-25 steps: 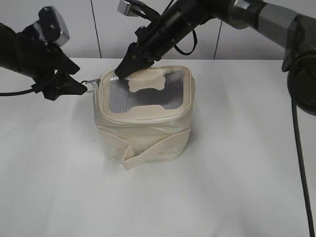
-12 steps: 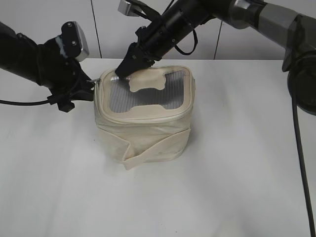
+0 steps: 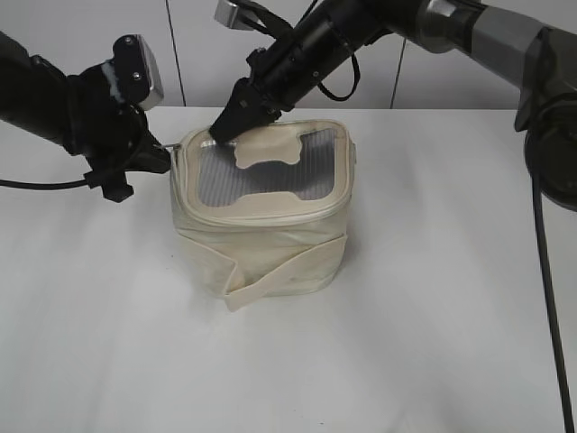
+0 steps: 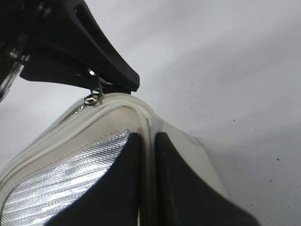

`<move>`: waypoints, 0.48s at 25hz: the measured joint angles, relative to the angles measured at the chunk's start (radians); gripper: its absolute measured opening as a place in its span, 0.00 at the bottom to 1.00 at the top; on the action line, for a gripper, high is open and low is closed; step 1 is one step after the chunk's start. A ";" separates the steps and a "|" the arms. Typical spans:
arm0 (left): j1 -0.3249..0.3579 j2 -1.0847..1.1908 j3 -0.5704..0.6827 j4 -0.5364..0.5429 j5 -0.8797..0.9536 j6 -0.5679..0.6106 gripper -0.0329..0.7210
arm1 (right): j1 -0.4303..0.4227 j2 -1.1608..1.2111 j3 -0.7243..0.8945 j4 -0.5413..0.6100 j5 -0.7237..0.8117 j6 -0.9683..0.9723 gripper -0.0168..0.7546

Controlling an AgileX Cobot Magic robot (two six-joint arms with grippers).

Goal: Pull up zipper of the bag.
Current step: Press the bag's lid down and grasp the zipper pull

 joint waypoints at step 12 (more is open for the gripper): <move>-0.004 -0.092 0.001 0.306 0.146 -0.399 0.05 | 0.004 0.000 0.000 0.006 0.002 0.085 0.09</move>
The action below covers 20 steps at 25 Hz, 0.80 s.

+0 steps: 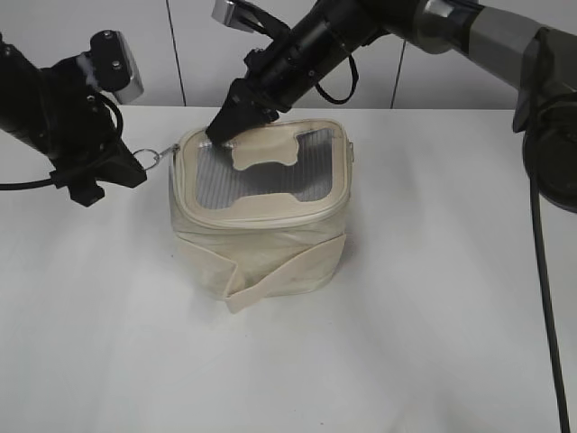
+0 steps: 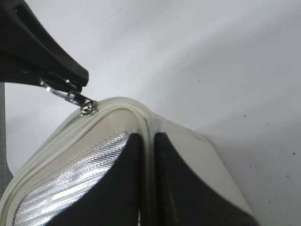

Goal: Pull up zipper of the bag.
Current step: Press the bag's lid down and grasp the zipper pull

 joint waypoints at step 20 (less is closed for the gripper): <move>-0.039 -0.077 0.126 -0.079 -0.138 -0.023 0.33 | 0.000 0.001 0.000 -0.001 0.000 0.052 0.09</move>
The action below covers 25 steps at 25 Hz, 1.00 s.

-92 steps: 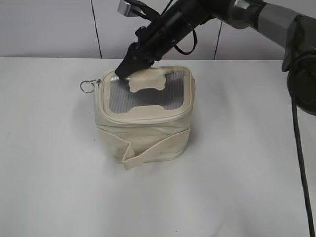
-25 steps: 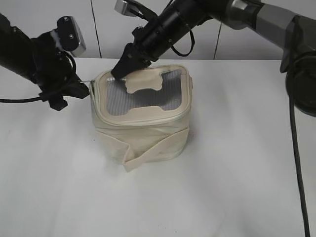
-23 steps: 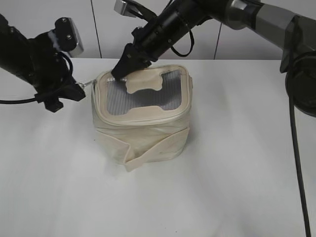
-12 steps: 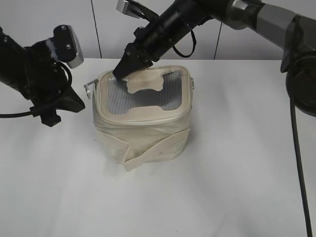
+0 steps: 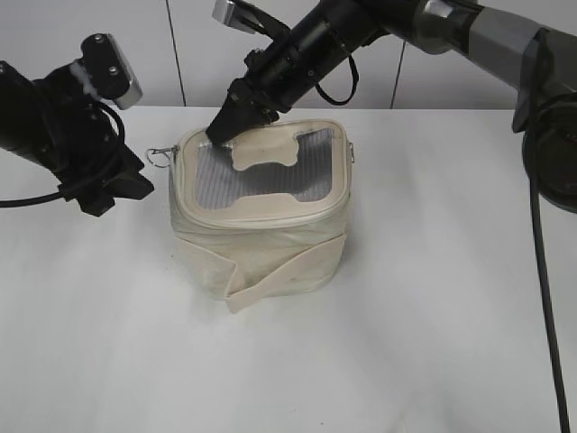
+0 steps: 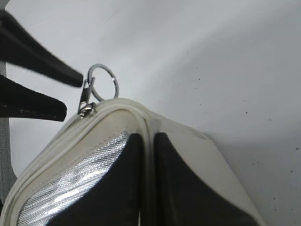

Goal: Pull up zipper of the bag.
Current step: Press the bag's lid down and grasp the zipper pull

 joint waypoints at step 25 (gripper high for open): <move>0.134 0.061 0.000 -0.249 0.070 0.080 0.57 | 0.000 0.000 0.000 -0.001 0.000 -0.001 0.09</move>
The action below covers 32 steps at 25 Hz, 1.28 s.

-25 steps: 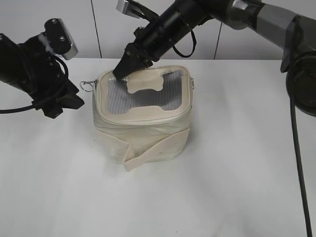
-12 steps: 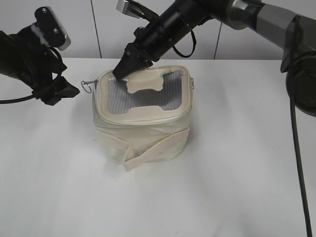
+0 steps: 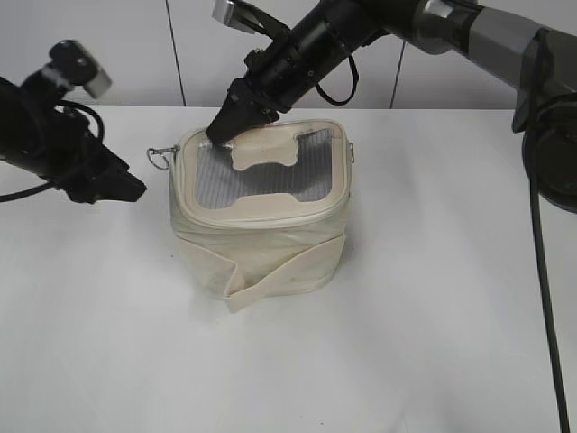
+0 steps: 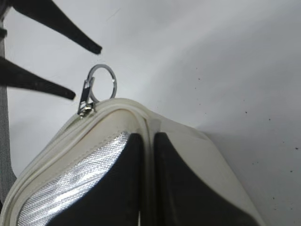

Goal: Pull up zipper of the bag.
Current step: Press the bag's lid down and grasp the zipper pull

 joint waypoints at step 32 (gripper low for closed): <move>0.006 0.064 0.000 -0.332 -0.033 0.562 0.72 | 0.000 0.000 0.000 0.000 0.000 -0.003 0.09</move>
